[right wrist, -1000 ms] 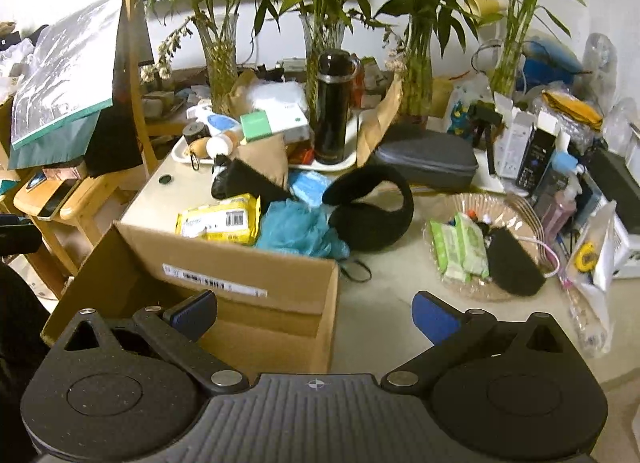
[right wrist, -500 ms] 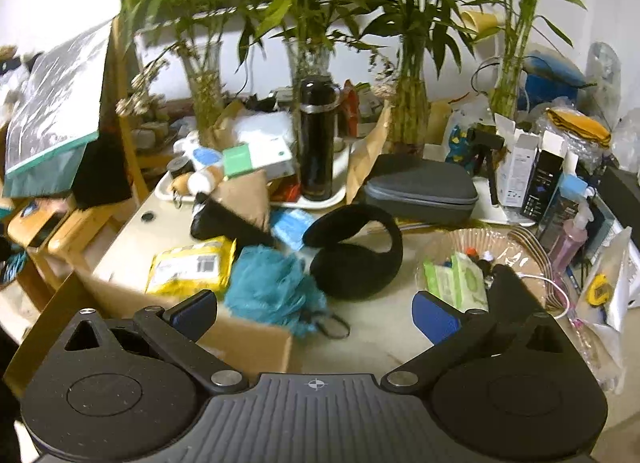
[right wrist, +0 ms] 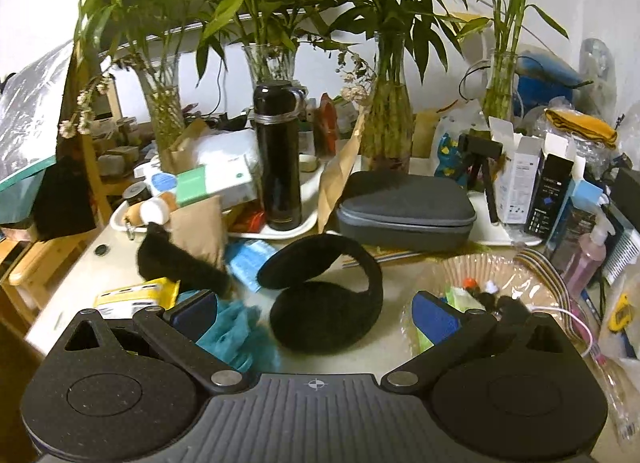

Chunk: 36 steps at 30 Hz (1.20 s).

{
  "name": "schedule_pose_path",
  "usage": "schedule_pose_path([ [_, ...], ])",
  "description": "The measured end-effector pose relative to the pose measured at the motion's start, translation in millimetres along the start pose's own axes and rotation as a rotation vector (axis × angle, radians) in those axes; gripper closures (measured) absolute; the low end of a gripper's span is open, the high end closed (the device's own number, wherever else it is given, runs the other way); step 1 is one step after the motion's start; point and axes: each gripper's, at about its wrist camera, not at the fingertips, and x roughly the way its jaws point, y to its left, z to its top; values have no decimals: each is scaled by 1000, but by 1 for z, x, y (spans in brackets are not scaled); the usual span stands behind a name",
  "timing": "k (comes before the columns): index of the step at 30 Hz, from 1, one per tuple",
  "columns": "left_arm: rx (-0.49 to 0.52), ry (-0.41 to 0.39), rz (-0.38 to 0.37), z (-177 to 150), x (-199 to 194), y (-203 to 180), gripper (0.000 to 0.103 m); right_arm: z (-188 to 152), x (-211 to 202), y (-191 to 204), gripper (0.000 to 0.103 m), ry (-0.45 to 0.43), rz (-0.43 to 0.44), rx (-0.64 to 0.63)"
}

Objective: Organize soft objects
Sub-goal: 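Close the right gripper on the headband of the black earmuffs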

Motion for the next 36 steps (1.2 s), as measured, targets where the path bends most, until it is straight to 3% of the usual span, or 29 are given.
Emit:
schedule_pose_path([
  [7, -1, -17, 10, 0, 28, 16, 0, 5, 40, -10, 0, 11, -26, 23],
  [16, -81, -9, 50, -2, 39, 35, 0, 9, 88, -24, 2, 80, -43, -6],
  [18, -90, 1, 40, -3, 41, 36, 0, 11, 95, -24, 8, 84, -49, -36],
  [26, -94, 40, 30, -6, 46, 35, 0, 14, 123, -25, 17, 109, -97, -126],
  [35, -56, 62, 24, -9, 54, 27, 0, 10, 172, -31, 35, 169, -130, -172],
  [36, -51, 64, 23, -9, 55, 26, 0, 9, 177, -32, 41, 179, -132, -164],
])
